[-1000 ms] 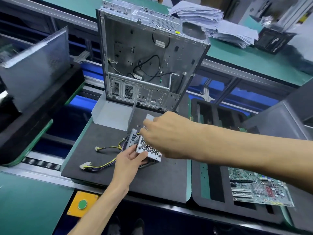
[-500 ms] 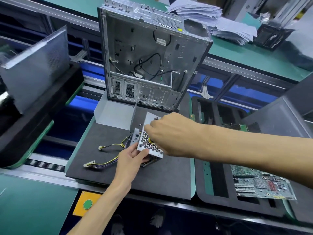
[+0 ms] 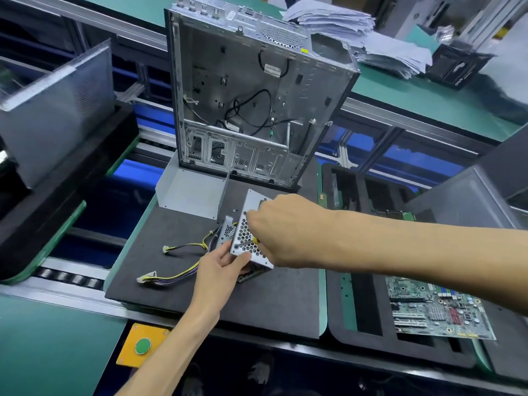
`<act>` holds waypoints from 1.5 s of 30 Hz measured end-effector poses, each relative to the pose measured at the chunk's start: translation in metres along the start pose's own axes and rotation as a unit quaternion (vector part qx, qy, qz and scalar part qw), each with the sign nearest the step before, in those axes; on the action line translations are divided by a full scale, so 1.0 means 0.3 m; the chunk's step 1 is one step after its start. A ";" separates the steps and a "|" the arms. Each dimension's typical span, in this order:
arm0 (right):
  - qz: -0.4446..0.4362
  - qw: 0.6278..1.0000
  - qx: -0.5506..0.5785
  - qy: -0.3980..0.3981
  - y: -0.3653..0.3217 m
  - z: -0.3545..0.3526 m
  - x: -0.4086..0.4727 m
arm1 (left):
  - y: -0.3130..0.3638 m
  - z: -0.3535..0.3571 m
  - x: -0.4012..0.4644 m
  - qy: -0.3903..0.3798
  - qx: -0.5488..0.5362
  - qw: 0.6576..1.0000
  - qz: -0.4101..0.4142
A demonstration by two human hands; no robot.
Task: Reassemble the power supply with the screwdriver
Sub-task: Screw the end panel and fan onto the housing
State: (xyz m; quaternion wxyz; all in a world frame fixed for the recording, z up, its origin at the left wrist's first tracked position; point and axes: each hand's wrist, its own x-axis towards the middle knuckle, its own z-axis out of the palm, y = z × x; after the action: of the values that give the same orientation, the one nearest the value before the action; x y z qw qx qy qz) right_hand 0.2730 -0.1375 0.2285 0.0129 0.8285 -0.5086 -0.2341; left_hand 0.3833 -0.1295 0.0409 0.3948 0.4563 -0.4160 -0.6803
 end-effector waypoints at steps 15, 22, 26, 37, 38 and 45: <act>0.069 0.988 0.096 -0.102 0.031 -0.035 0.025 | 0.012 0.016 -0.010 0.003 0.000 1.000 0.021; 0.060 0.994 0.084 -0.029 0.042 -0.010 -0.014 | 0.004 0.076 -0.021 -0.004 0.027 0.999 0.028; 0.155 0.960 0.209 -0.107 0.093 0.025 0.000 | -0.014 0.090 -0.022 0.000 0.023 0.999 0.037; 0.106 0.974 0.173 -0.101 0.106 0.045 -0.043 | -0.017 0.087 -0.013 -0.001 0.026 0.999 0.026; 0.069 0.988 0.116 -0.068 0.106 0.044 -0.055 | -0.016 0.087 -0.012 -0.002 0.029 0.999 0.026; -0.019 0.999 0.024 0.014 0.112 0.110 -0.093 | -0.017 0.084 -0.013 -0.010 0.038 0.999 0.024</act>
State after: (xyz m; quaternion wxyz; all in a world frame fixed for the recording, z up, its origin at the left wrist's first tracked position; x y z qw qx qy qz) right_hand 0.2212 -0.1230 0.2181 -0.0041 0.8415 -0.4977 -0.2101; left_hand 0.3596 -0.1190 0.0434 0.3888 0.4541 -0.4566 -0.6589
